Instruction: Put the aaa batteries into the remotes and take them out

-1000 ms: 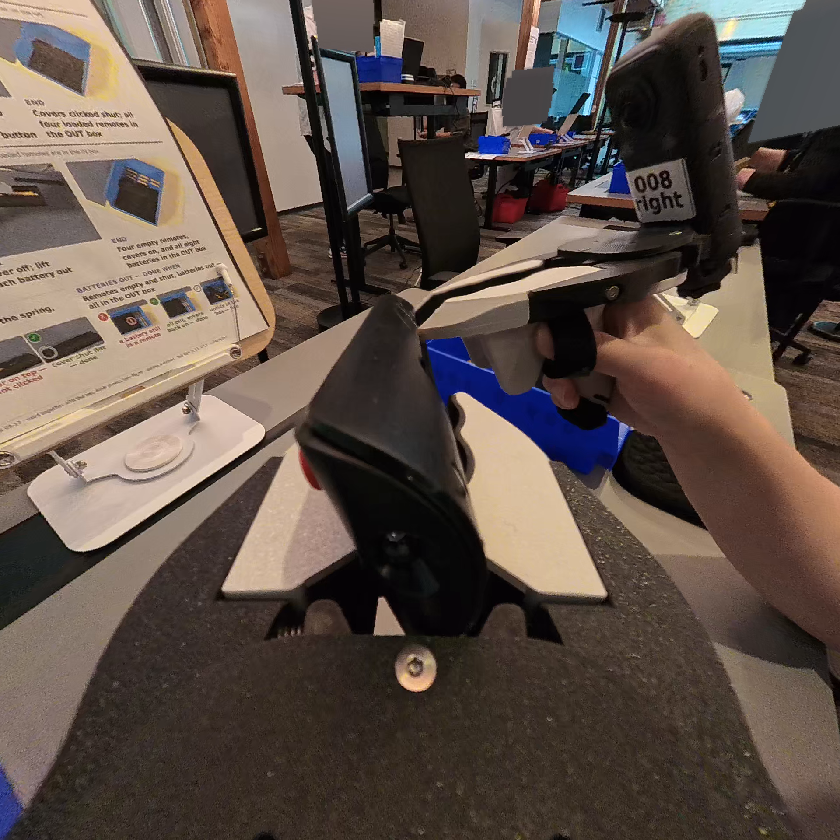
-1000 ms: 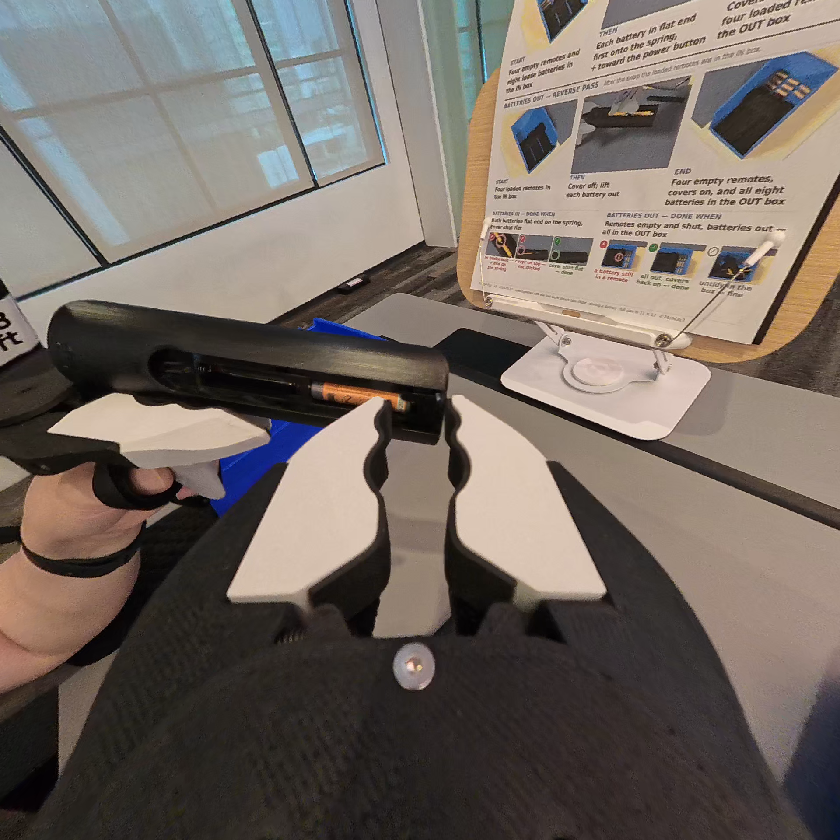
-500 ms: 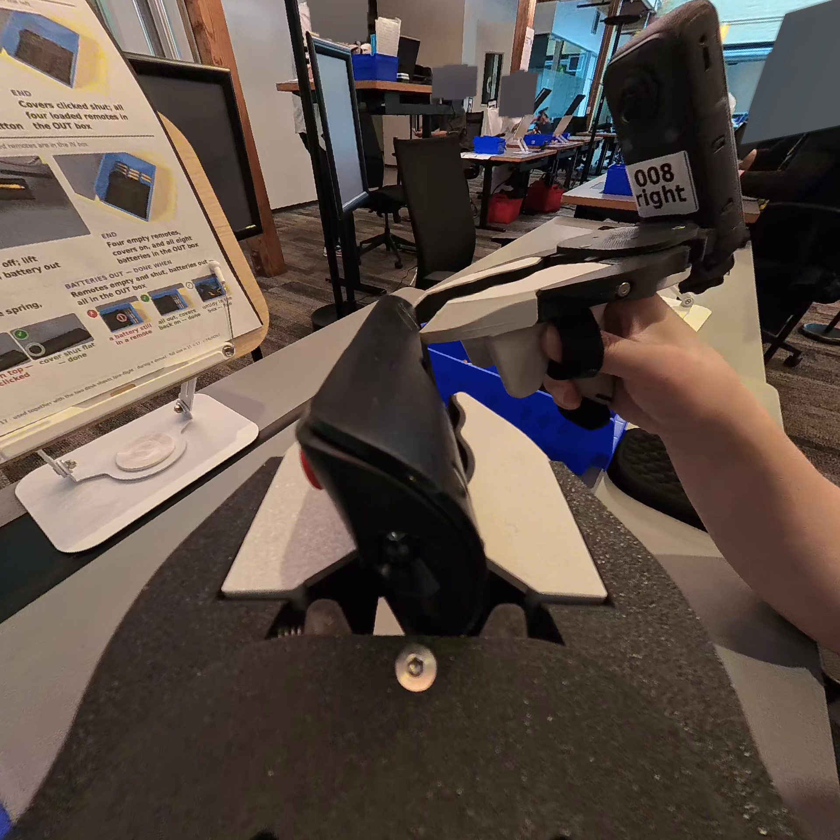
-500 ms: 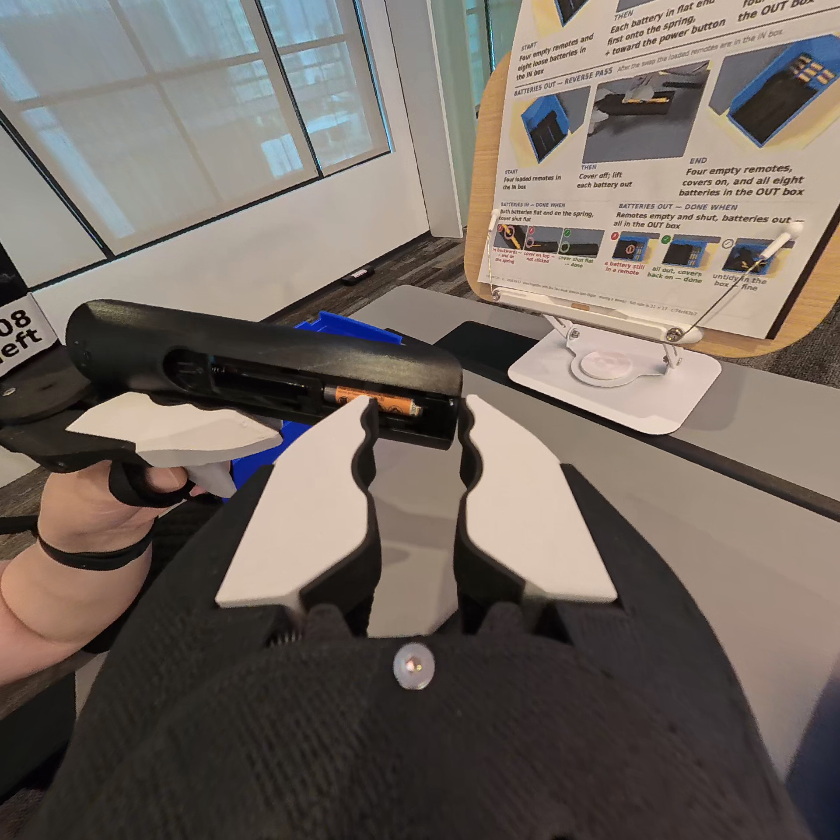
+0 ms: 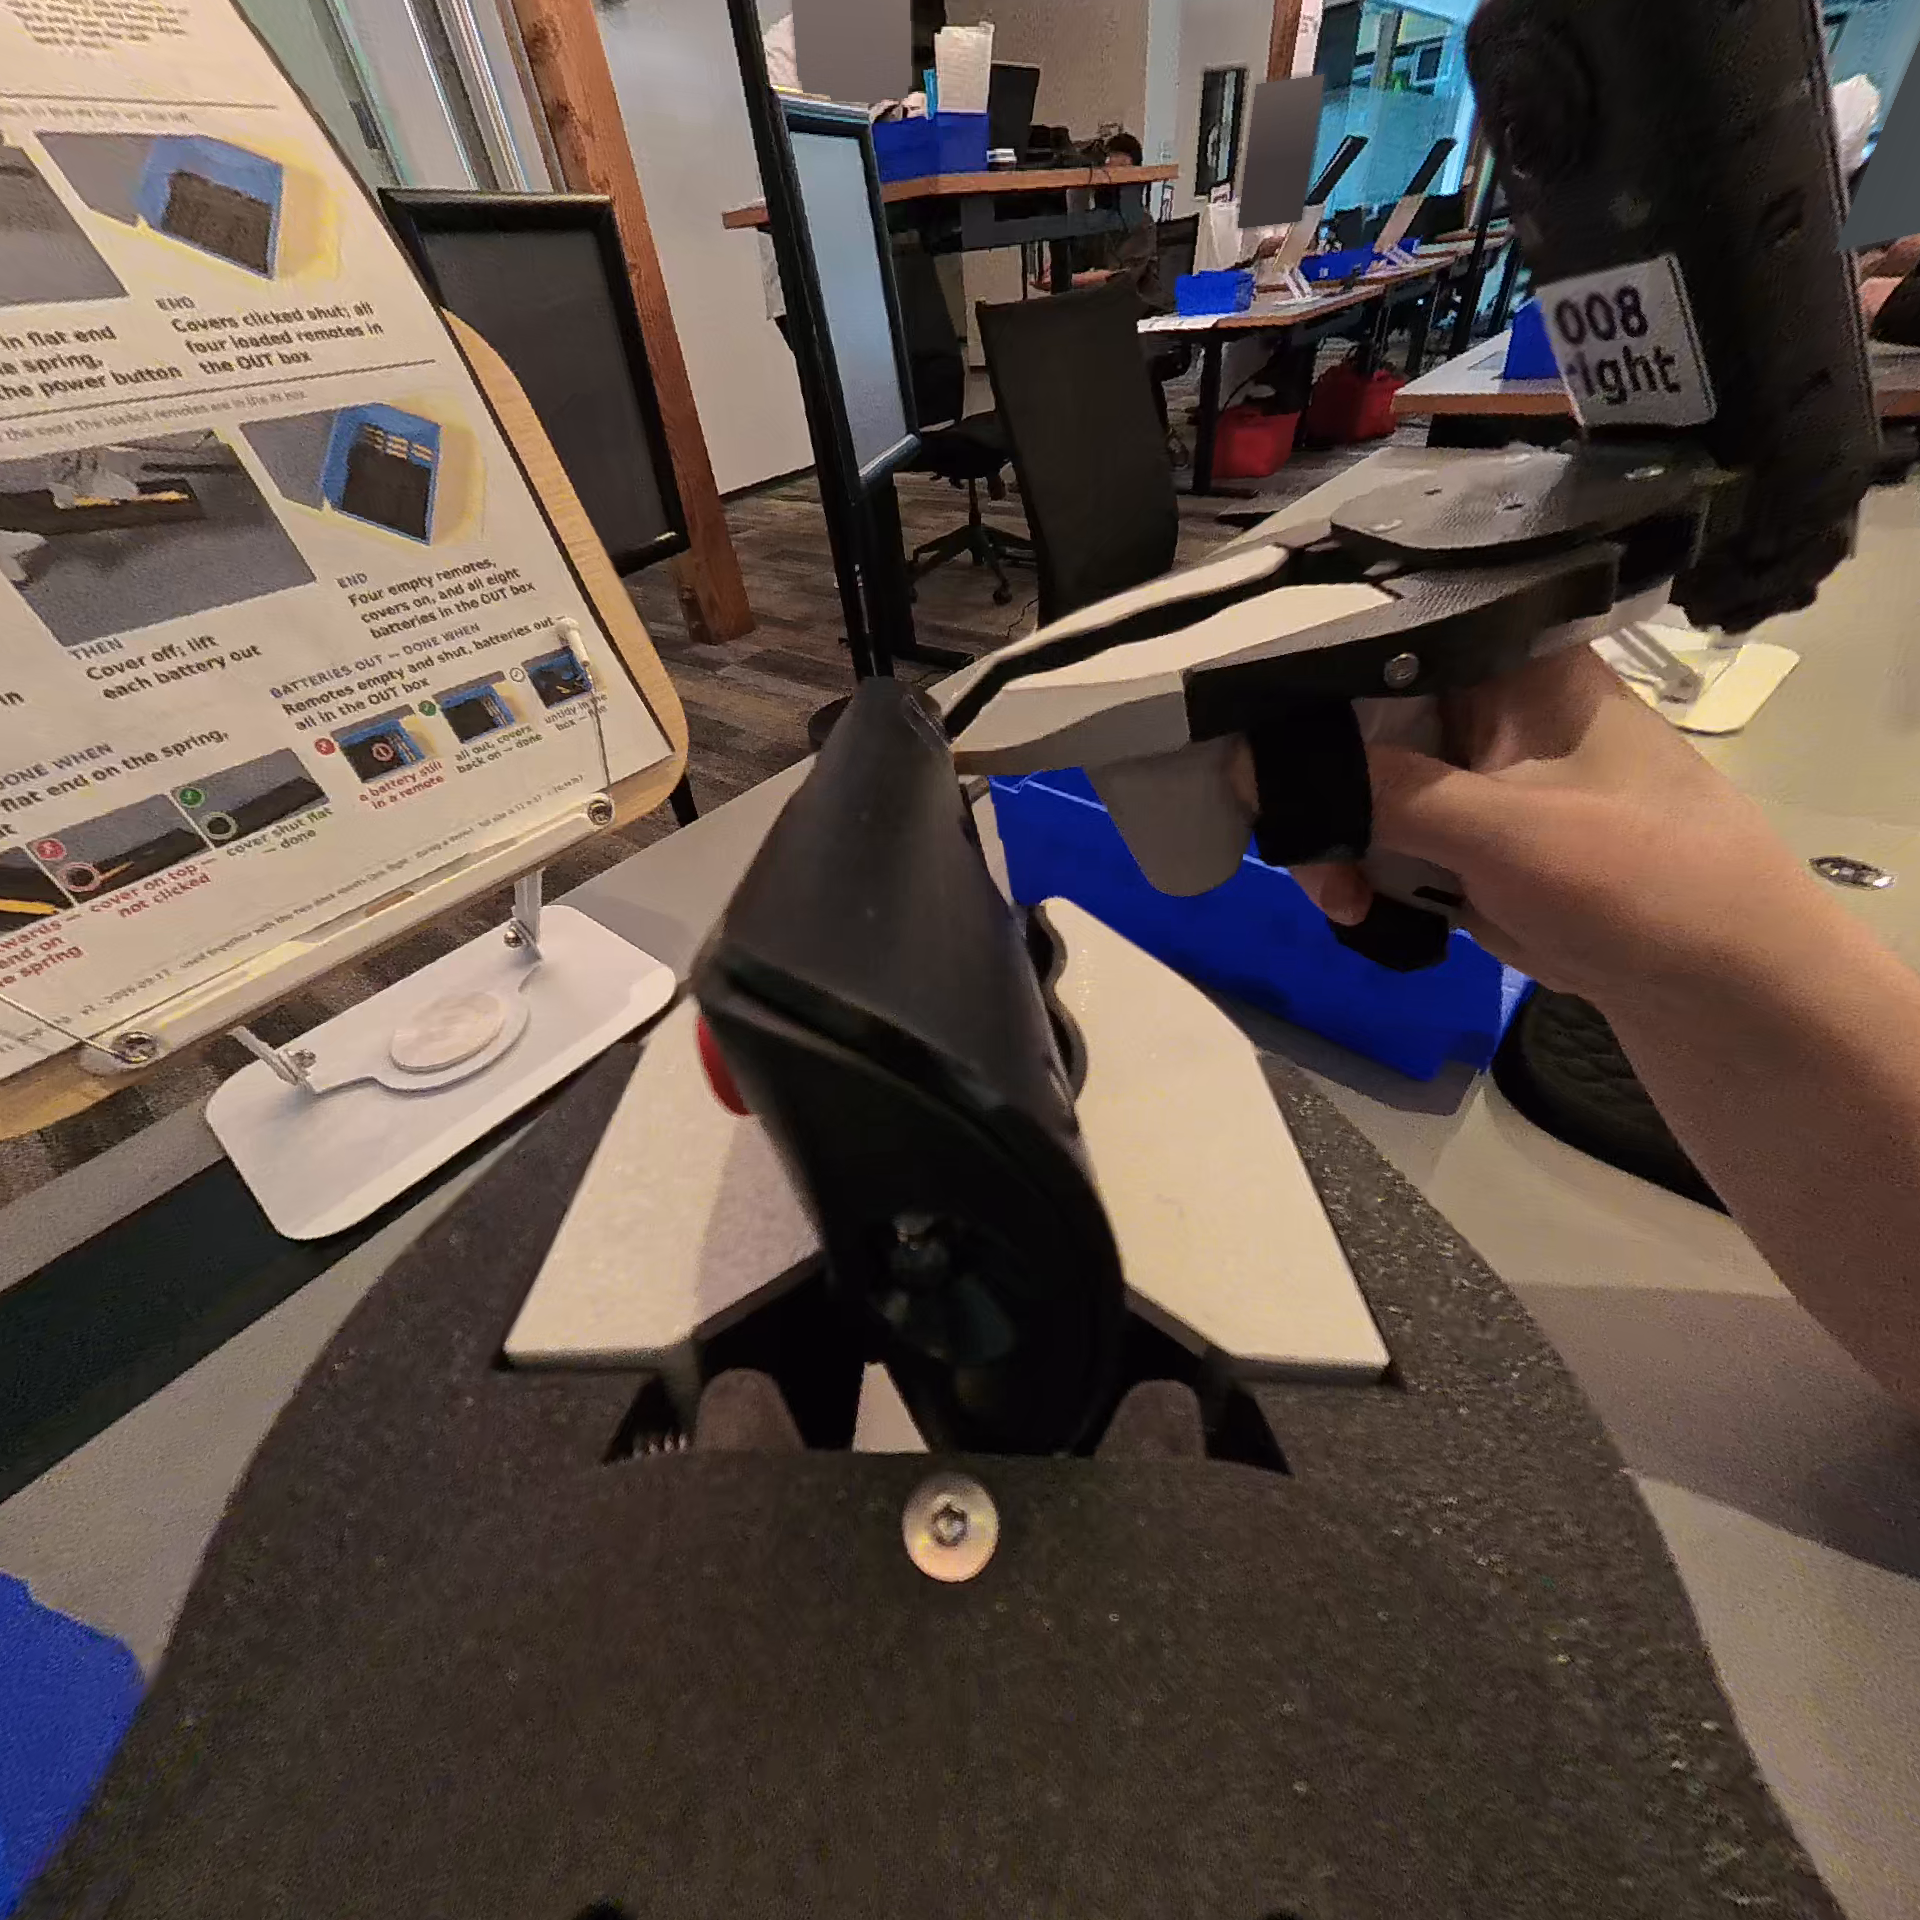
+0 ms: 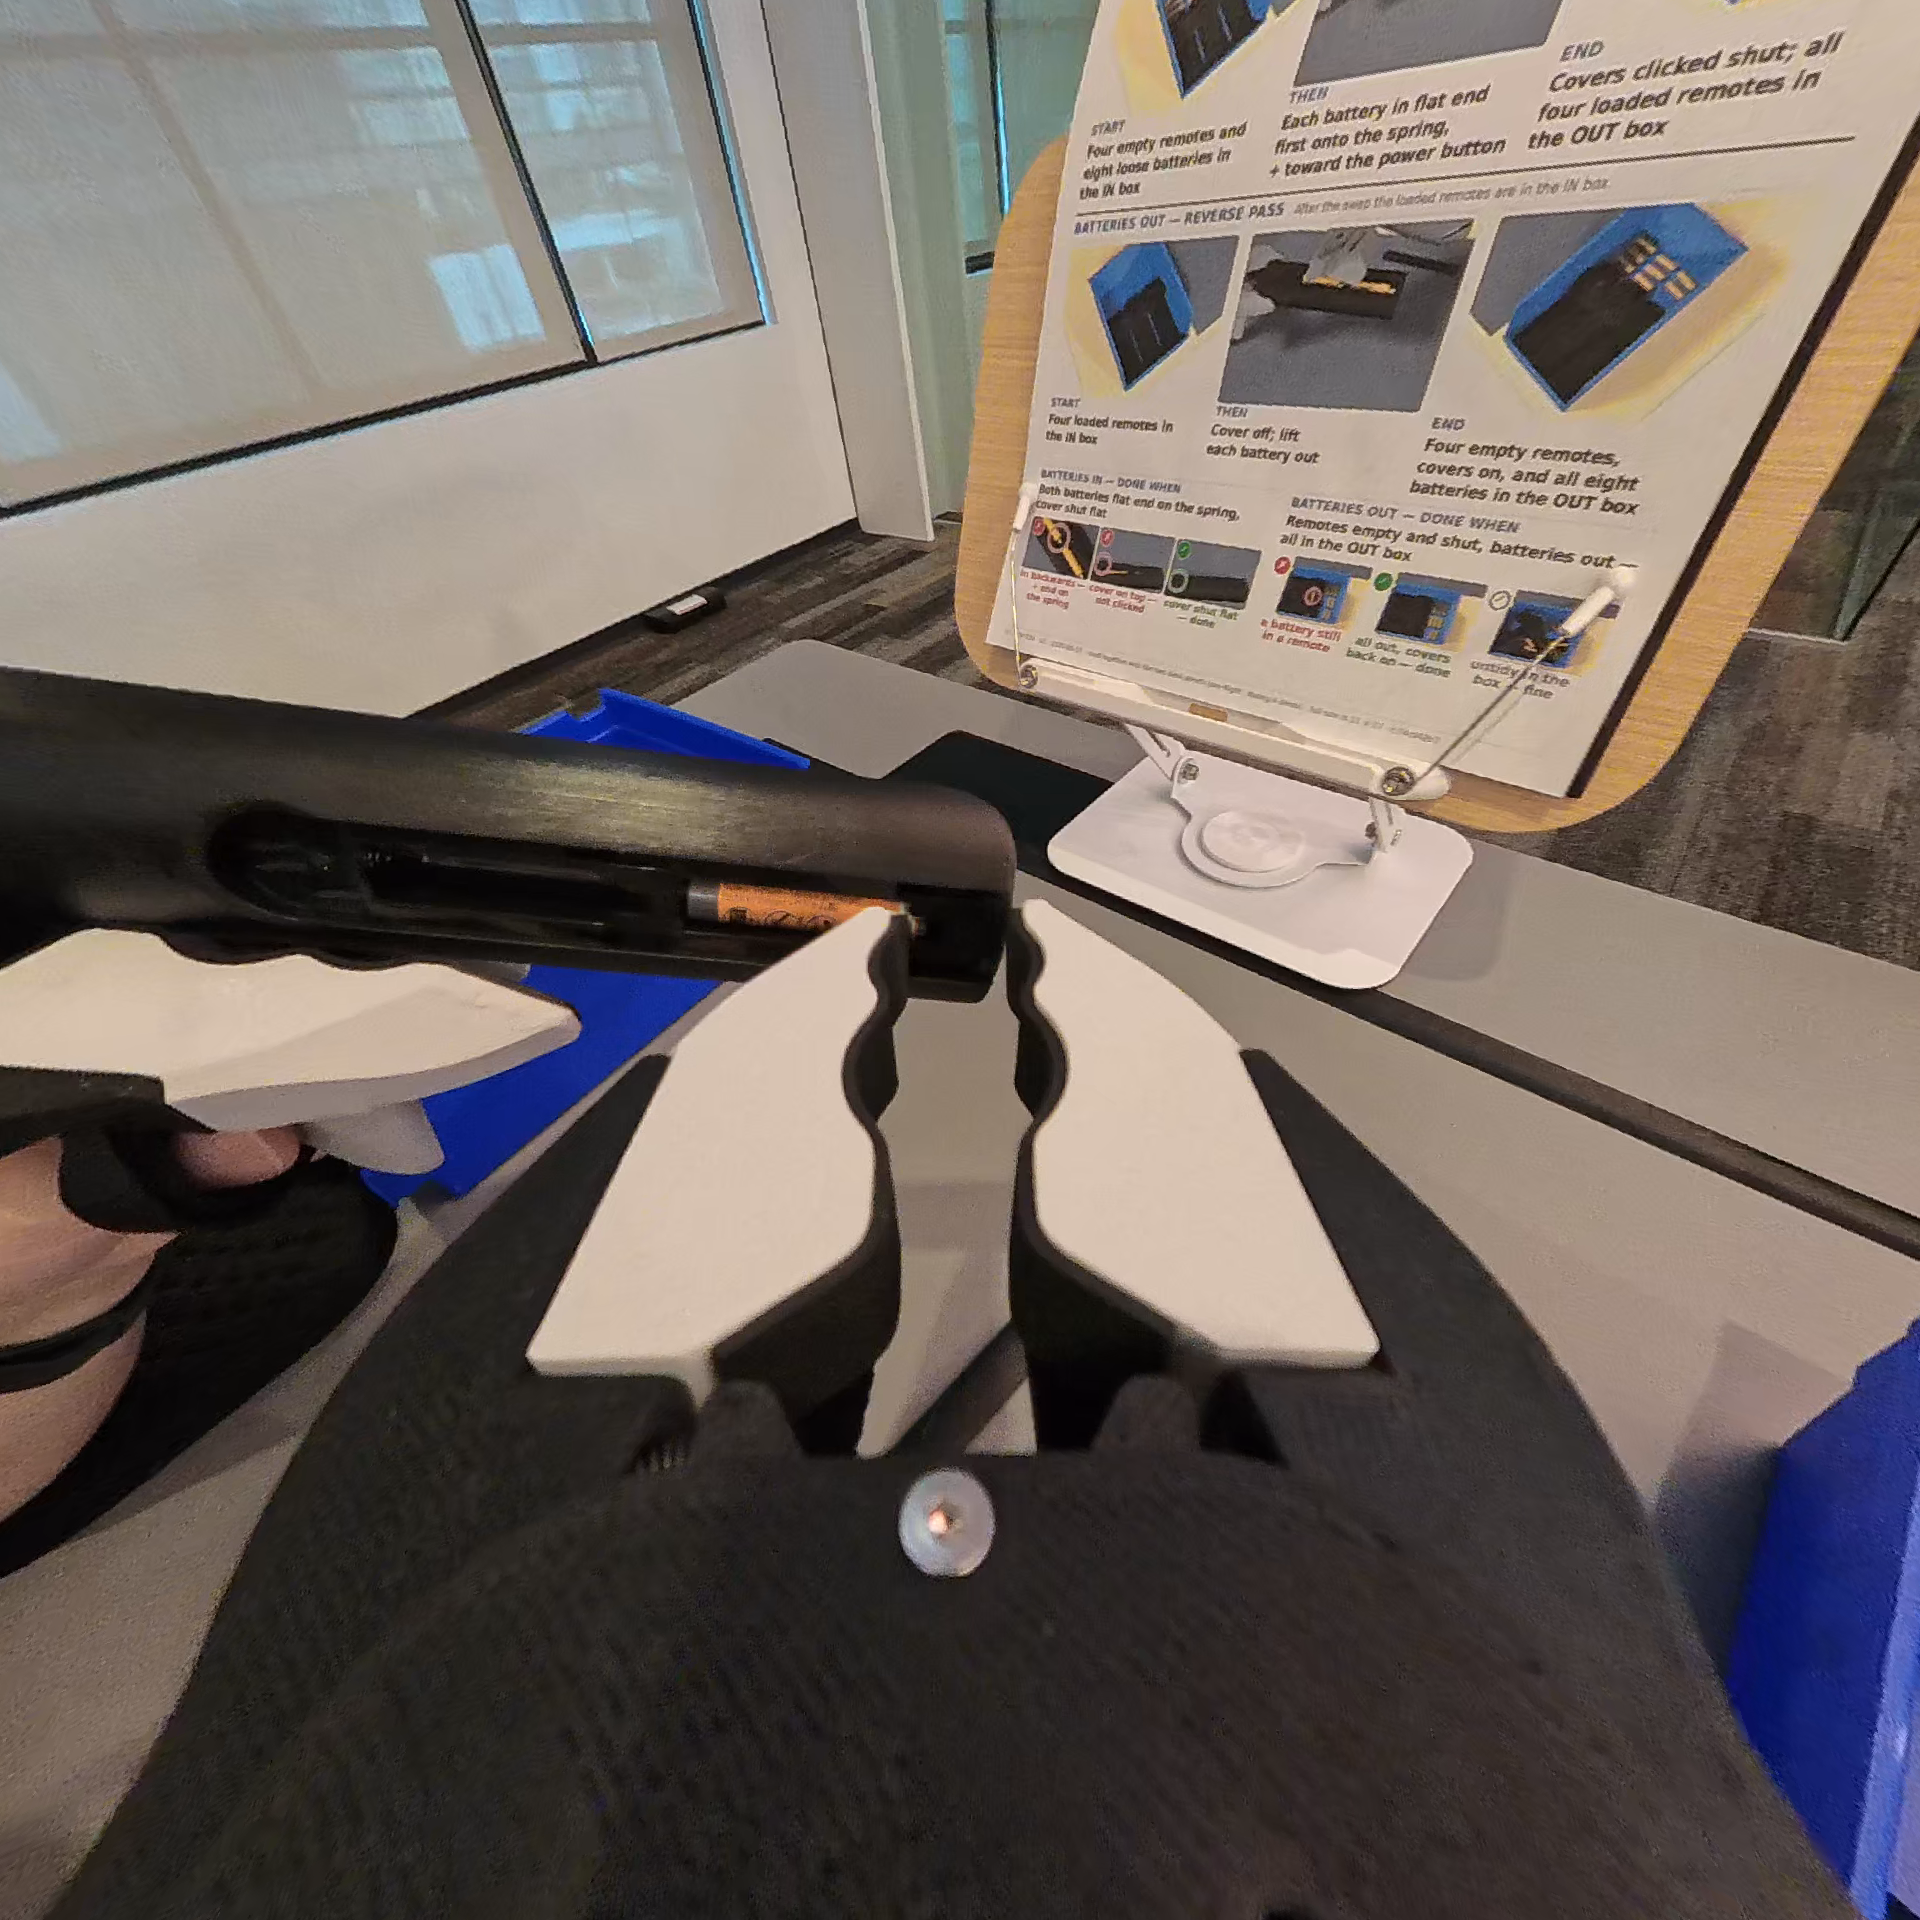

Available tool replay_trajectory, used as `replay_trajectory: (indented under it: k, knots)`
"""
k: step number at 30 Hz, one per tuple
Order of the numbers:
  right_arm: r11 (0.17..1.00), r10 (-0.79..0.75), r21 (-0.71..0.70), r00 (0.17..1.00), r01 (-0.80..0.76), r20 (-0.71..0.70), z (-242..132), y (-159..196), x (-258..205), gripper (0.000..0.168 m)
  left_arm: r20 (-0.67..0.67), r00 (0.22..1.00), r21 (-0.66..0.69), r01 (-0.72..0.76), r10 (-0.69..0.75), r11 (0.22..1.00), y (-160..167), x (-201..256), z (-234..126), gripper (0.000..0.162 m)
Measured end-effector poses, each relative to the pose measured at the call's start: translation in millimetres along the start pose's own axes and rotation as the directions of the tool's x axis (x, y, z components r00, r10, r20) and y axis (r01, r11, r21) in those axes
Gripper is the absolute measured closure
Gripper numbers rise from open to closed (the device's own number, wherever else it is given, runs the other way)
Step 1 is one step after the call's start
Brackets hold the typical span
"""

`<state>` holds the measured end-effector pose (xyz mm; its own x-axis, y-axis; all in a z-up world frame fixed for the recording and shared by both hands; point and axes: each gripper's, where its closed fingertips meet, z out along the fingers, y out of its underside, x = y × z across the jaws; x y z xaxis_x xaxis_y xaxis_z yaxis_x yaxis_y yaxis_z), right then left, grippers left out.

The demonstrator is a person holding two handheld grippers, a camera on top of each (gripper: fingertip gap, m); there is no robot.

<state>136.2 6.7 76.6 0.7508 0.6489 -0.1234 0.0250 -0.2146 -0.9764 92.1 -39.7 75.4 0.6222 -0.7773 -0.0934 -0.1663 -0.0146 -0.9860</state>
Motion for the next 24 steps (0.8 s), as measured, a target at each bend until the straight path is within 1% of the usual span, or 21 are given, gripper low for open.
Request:
replay_trajectory:
  k: [4, 5, 6, 7, 16, 17, 18, 19, 20, 21, 22, 23, 24]
  knots:
    - [1.000, 0.007, 0.015, 1.000, -0.007, 0.000, -1, -2, -3, 0.147, -0.007, 1.000, 0.011, 0.018, -0.018, 1.000, -1, -1, -1, 0.135]
    - [1.000, 0.019, 0.020, 1.000, -0.020, 0.023, -1, -4, -7, 0.140, -0.006, 1.000, 0.019, 0.021, -0.021, 1.000, -2, -2, 0, 0.135]
    - [0.999, 0.029, 0.016, 0.999, -0.029, 0.032, 0, -4, -9, 0.130, -0.005, 1.000, 0.016, 0.023, -0.023, 1.000, -1, -2, 0, 0.135]
    - [1.000, 0.023, 0.005, 0.999, -0.023, 0.023, 0, -2, -9, 0.129, -0.001, 1.000, 0.010, 0.020, -0.020, 1.000, 0, -2, 1, 0.135]
    - [1.000, -0.001, 0.007, 1.000, 0.001, -0.012, 0, -3, -8, 0.134, -0.003, 1.000, 0.016, 0.031, -0.031, 0.999, -1, -2, 0, 0.135]
    - [1.000, -0.006, 0.012, 1.000, 0.006, 0.004, 0, -3, -13, 0.137, 0.001, 1.000, 0.007, 0.020, -0.020, 1.000, 1, -1, 1, 0.135]
    - [1.000, -0.012, 0.018, 0.999, 0.012, 0.048, 1, -4, -23, 0.156, 0.012, 1.000, -0.007, 0.004, -0.004, 1.000, 3, 0, 3, 0.135]
    - [0.999, -0.024, 0.027, 0.997, 0.022, 0.077, 2, -4, -32, 0.168, 0.033, 0.999, -0.018, -0.010, 0.010, 1.000, 6, -1, 5, 0.135]
    - [0.998, -0.058, 0.029, 0.997, 0.057, 0.055, 3, -5, -35, 0.168, 0.043, 0.999, -0.027, -0.021, 0.022, 0.999, 8, -1, 6, 0.135]
    - [0.994, -0.111, 0.018, 0.994, 0.110, 0.017, 1, -5, -34, 0.168, 0.022, 1.000, -0.029, -0.013, 0.014, 1.000, 9, 0, 7, 0.136]
    - [0.989, -0.145, 0.015, 0.989, 0.145, -0.002, -2, -8, -34, 0.168, -0.017, 0.999, -0.010, 0.032, -0.032, 0.999, 6, 1, 6, 0.137]
    - [0.988, -0.150, 0.029, 0.989, 0.150, -0.003, -6, -12, -35, 0.167, -0.060, 0.995, 0.018, 0.084, -0.083, 0.996, 2, 3, 4, 0.138]
    - [0.988, -0.148, 0.043, 0.989, 0.148, -0.005, -9, -16, -35, 0.167, -0.081, 0.991, 0.035, 0.105, -0.102, 0.994, -2, 2, 1, 0.138]
